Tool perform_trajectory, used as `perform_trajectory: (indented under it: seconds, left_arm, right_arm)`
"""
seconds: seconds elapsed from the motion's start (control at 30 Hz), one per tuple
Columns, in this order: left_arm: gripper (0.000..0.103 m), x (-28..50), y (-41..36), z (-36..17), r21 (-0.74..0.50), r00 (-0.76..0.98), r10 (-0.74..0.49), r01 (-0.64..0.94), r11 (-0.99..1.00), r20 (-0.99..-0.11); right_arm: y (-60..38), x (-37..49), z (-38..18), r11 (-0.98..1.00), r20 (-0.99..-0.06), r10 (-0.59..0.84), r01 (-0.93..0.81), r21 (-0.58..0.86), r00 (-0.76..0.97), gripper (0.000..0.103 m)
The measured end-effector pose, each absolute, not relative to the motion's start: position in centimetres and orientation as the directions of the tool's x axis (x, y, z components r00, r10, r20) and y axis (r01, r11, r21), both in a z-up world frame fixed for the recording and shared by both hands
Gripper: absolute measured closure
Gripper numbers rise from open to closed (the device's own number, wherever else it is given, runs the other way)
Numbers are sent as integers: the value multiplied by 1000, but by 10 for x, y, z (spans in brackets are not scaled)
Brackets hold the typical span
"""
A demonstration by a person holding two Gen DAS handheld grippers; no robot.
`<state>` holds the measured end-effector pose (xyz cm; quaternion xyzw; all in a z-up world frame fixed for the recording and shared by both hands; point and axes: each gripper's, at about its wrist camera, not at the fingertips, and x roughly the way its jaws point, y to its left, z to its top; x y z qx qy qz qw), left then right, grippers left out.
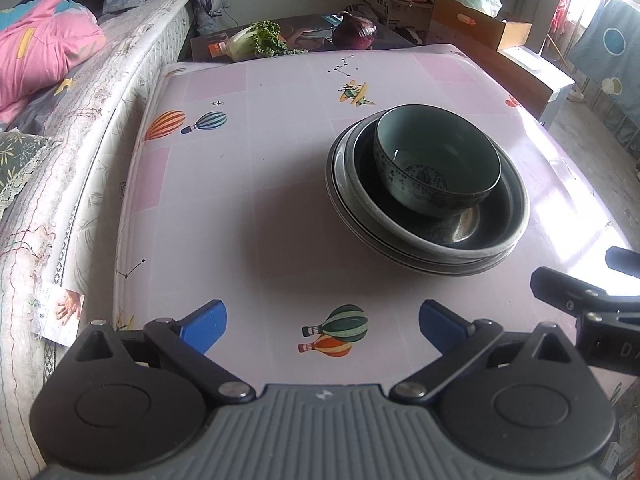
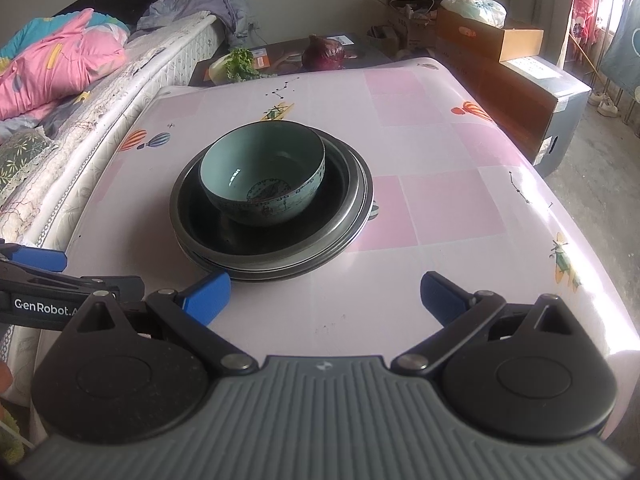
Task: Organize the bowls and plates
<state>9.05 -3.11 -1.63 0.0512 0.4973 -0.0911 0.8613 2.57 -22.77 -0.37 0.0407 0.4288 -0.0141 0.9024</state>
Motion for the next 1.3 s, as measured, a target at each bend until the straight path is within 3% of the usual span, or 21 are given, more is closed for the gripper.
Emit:
perform_trajectory:
  seconds: [1.3]
  left_arm:
    - [0, 90, -30, -15, -2, 489, -105, 206, 978, -866]
  right_arm:
    - [-224, 29, -4, 996, -781, 25, 52, 73, 624, 1]
